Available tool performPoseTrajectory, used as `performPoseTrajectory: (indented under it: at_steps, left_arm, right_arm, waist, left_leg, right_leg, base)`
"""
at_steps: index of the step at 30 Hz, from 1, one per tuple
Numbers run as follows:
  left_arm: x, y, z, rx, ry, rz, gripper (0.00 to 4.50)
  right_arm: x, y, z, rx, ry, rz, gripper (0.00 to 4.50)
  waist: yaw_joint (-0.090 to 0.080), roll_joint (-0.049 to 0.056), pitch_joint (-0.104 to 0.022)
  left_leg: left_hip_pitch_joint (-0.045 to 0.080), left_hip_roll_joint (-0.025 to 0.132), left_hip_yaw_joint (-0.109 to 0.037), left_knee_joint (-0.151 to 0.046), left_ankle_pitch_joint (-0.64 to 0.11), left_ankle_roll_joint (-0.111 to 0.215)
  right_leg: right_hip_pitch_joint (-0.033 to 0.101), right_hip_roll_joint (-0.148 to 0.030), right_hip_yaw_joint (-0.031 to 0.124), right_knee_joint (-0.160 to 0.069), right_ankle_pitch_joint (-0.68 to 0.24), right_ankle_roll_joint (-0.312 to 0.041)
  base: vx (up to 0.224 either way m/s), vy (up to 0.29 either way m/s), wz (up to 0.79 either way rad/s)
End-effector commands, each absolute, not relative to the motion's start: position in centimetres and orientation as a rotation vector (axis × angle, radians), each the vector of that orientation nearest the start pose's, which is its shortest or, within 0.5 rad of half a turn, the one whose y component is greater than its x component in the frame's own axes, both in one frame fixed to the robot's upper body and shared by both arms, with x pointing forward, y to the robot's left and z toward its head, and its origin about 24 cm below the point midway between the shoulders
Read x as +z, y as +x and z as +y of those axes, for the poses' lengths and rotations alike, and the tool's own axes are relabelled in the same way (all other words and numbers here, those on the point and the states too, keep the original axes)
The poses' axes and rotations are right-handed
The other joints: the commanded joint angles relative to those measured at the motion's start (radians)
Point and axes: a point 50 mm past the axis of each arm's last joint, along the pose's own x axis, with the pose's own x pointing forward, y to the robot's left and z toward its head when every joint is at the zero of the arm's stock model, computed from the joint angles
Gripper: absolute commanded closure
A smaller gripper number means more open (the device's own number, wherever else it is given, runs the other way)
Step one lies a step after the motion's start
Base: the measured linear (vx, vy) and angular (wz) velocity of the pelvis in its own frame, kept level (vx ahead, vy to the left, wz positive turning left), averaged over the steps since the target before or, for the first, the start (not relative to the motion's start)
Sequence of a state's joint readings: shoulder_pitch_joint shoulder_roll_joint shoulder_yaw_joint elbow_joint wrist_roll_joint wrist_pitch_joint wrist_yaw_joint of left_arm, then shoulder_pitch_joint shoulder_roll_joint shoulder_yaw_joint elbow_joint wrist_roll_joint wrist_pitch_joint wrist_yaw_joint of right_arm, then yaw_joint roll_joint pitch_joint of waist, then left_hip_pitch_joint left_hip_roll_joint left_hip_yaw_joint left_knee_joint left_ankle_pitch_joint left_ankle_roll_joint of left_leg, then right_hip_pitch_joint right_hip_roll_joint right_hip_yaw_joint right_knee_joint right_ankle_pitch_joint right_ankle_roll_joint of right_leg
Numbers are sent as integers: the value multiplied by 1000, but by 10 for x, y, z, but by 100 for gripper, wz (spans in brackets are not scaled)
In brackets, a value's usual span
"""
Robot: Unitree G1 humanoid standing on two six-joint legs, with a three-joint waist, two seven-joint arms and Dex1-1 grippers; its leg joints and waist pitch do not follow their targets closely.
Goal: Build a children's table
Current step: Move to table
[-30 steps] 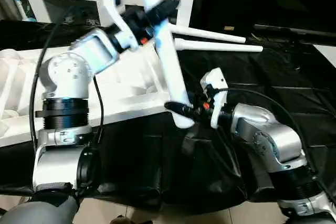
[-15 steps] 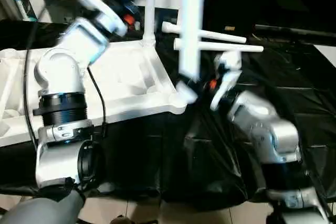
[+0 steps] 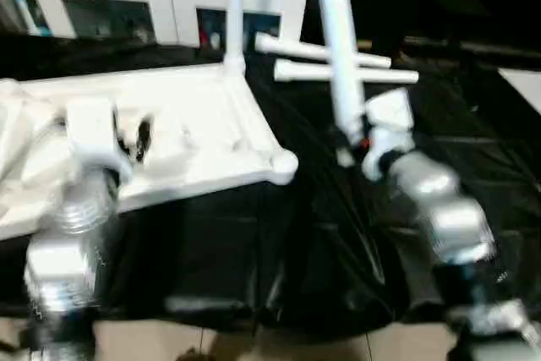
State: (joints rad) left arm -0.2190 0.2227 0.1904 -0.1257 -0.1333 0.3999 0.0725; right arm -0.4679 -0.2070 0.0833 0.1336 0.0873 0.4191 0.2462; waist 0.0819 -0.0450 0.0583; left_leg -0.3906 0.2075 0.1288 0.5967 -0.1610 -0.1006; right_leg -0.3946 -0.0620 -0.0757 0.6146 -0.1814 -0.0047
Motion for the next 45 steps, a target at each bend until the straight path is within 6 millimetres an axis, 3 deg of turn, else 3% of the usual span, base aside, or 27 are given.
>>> performPoseTrajectory:
  at_steps: [1,4,7,8,9,10,13,14,15,16,17,19,20,21,22,23,25,26,27,28,29,31,32,33,34,37,45]
  left_arm:
    - [102,284,212,248,103,-2,126]
    - [98,285,209,271,85,8,126]
    - [100,288,207,283,119,2,126]
    - [102,290,207,280,130,-7,126]
    - [102,290,207,280,130,-7,126]
    - [104,292,205,279,137,-19,126]
    - [107,295,203,287,141,-36,126]
    - [108,296,203,288,141,-37,126]
    - [108,296,202,287,141,-40,126]
    - [109,296,202,288,143,-44,126]
    - [109,296,202,287,149,-47,126]
    - [110,295,201,283,170,-51,126]
    - [110,295,201,282,178,-52,126]
    - [109,294,201,279,192,-53,126]
    - [109,294,201,278,197,-54,126]
    - [109,294,202,278,203,-52,126]
    - [107,292,205,283,207,-46,126]
    - [106,292,207,283,219,-42,126]
    - [105,291,208,283,225,-43,126]
    - [105,291,209,283,229,-49,126]
    - [102,289,211,298,217,-24,126]
    - [101,289,211,299,215,-23,126]
    - [102,287,210,289,205,-38,126]
    - [102,286,209,278,203,-36,126]
    - [101,285,209,264,201,-30,126]
    - [98,284,208,240,194,-18,126]
    - [93,278,199,176,139,-11,126]
  right_arm:
    - [105,329,-126,384,-155,91,255]
    - [102,327,-122,395,-153,86,255]
    - [99,327,-122,391,-162,83,255]
    - [99,327,-123,382,-160,79,255]
    - [99,327,-123,382,-160,79,255]
    - [100,328,-124,376,-160,72,255]
    - [103,330,-124,385,-168,73,255]
    - [103,330,-124,389,-169,74,255]
    - [103,330,-124,391,-172,73,255]
    - [104,330,-123,392,-175,71,255]
    - [104,330,-123,390,-176,71,255]
    - [103,330,-123,377,-170,76,255]
    - [102,330,-124,372,-164,79,255]
    - [99,330,-126,342,-126,97,255]
    - [98,330,-127,330,-109,104,255]
    - [95,330,-131,298,-72,118,255]
    - [87,330,-141,206,-16,152,255]
    - [83,330,-149,146,34,173,255]
    - [80,330,-156,91,56,199,255]
    - [76,329,-161,47,63,226,255]
    - [65,327,-177,-48,74,303,255]
    - [63,326,-182,-54,46,328,255]
    - [61,324,-186,-32,-24,351,255]
    - [61,322,-188,-9,-77,363,255]
    - [60,319,-189,14,-119,391,255]
    - [59,316,-190,41,-128,438,255]
    - [65,309,-177,137,-43,509,255]
  waist:
    - [-26,48,-72]
    - [-57,64,-66]
    - [-40,37,-54]
    - [-22,17,-54]
    - [-14,-15,-56]
    - [-3,-11,-32]
    - [14,23,-71]
    - [-1,52,-81]
    - [-8,83,-100]
    - [-65,55,-102]
    - [-39,57,-84]
    - [-45,51,-86]
    - [-33,34,-82]
    - [-33,2,-85]
    - [21,-16,-96]
    - [18,-19,-87]
    - [11,3,-62]
    - [9,54,-73]
    - [8,82,-75]
    - [-44,107,-91]
    - [-41,79,-96]
    - [-19,88,-90]
    - [9,34,-89]
    - [22,33,-95]
    - [49,8,-88]
    - [43,13,-74]
    - [-4,35,-60]
  left_leg:
    - [3,54,-91,-119,-359,62]
    - [32,90,-221,-152,-441,183]
    - [-34,-13,-215,-149,-492,108]
    - [-59,-78,-161,-38,-485,17]
    - [-6,-118,-84,180,-375,28]
    - [-23,-77,16,309,-337,112]
    - [0,5,21,151,-363,181]
    - [29,131,-116,5,-237,279]
    - [102,260,-220,-49,-172,332]
    - [167,256,-252,-12,141,455]
    - [140,189,-235,17,392,580]
    - [88,80,-215,15,478,599]
    - [23,-72,-169,36,322,587]
    - [-42,-120,-125,89,228,565]
    - [-85,-123,-30,260,-85,394]
    - [-79,-102,-11,276,-182,300]
    - [-34,-48,10,251,-288,167]
    - [-32,32,-16,133,-249,194]
    - [2,68,-56,63,-198,200]
    - [73,187,-228,-37,-21,390]
    - [134,241,-177,9,263,425]
    - [100,182,-127,34,493,492]
    - [11,-10,-20,92,356,405]
    - [-1,-46,-6,106,272,363]
    - [-37,-45,-6,80,78,223]
    - [-13,-42,3,11,-91,18]
    - [21,-16,0,-52,-314,-64]
  right_leg:
    - [66,-27,-34,-28,-58,-202]
    - [23,-3,-48,63,-173,-313]
    - [55,-21,-19,33,-281,-401]
    - [55,-74,-23,-57,-520,-432]
    - [0,-129,-57,-163,-684,-452]
    - [6,-147,-95,-175,-827,-359]
    - [136,-195,-112,-149,-602,-147]
    - [126,-86,-192,-78,-335,-23]
    - [53,-64,-157,78,-262,6]
    - [-104,-58,-61,187,-274,-34]
    - [-138,-65,21,207,-212,-107]
    - [-105,-34,49,162,-136,-164]
    - [-8,-26,22,43,-36,-430]
    - [51,-63,24,-2,-13,-522]
    - [97,-138,28,-76,-70,-618]
    - [75,-153,9,-87,-97,-606]
    - [69,-207,-68,-122,-291,-446]
    - [158,-217,-124,-138,-373,-248]
    - [147,-153,-170,-111,-306,-166]
    - [30,-40,-143,136,-206,-59]
    - [-96,-63,-33,187,-218,-40]
    - [-111,-74,33,177,-123,-28]
    - [-28,-70,88,20,75,1]
    - [-12,-83,87,4,69,-39]
    - [33,-123,119,-10,66,46]
    - [49,-78,94,-47,-235,255]
    - [22,-32,58,-80,-558,46]
  base:
    - [-12,-49,44]
    - [-12,-136,66]
    - [-32,-232,65]
    - [-74,-249,65]
    - [-101,-235,47]
    - [-101,-235,47]
    - [13,-196,46]
    - [-31,-243,81]
    - [-19,-145,41]
    - [9,-289,66]
    - [31,-281,65]
    - [3,-364,78]
    - [-36,-312,54]
    - [-21,-157,28]
    - [-37,-326,70]
    - [-43,-335,68]
    - [-48,-315,62]
    - [-26,-244,61]
    - [-20,-404,84]
    - [4,-274,56]
    - [12,-286,47]
    - [-38,-240,28]
    - [-96,-238,3]
    - [-51,-125,-2]
    - [-100,-257,-6]
    - [-108,-283,-11]
    - [-72,-47,-8]
